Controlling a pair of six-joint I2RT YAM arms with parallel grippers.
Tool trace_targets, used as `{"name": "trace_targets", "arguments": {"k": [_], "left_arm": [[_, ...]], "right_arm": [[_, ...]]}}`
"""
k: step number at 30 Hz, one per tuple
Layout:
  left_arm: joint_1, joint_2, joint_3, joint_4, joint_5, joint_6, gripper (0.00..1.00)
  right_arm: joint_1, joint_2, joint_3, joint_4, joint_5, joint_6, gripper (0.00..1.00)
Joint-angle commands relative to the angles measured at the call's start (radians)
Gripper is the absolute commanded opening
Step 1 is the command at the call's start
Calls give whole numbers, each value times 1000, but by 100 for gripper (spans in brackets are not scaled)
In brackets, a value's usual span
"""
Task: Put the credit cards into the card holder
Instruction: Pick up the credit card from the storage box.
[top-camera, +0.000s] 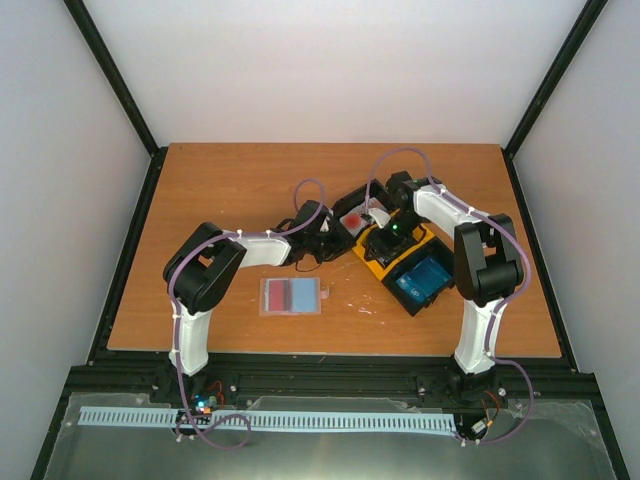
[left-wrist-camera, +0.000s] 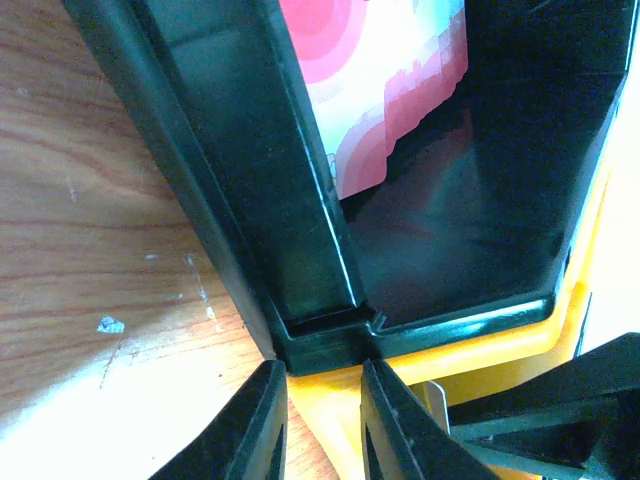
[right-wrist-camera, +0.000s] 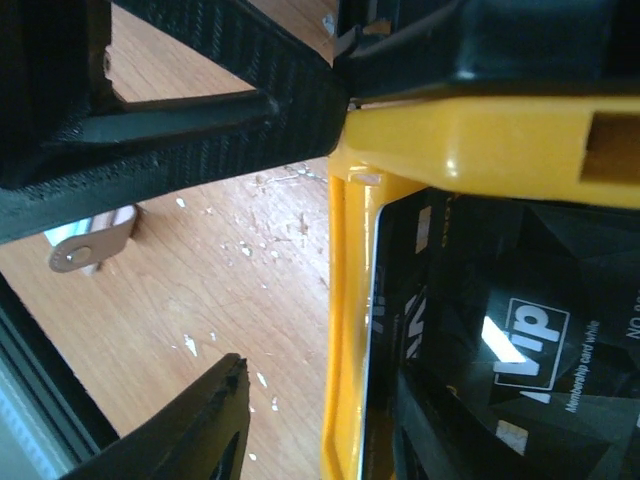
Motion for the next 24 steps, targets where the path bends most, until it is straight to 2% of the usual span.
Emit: {"name": "trace_targets", "arguments": {"k": [1, 5, 13, 17, 24], "left_arm": [[-11, 8, 8, -16, -13, 21, 23], [-11, 5, 8, -20, -12, 25, 24], [-10, -1, 7, -29, -11, 31, 24], [-10, -7, 8, -36, -14, 38, 24], [-11, -40, 8, -59, -42, 67, 31]], "right_arm": [[13, 3, -10, 19, 51, 23, 39], [20, -2, -11, 35, 82, 32, 34], [27, -13, -23, 61, 156, 46, 16], [27, -26, -19, 71, 190, 52, 3], [27, -103, 9, 68, 236, 69, 3]]}}
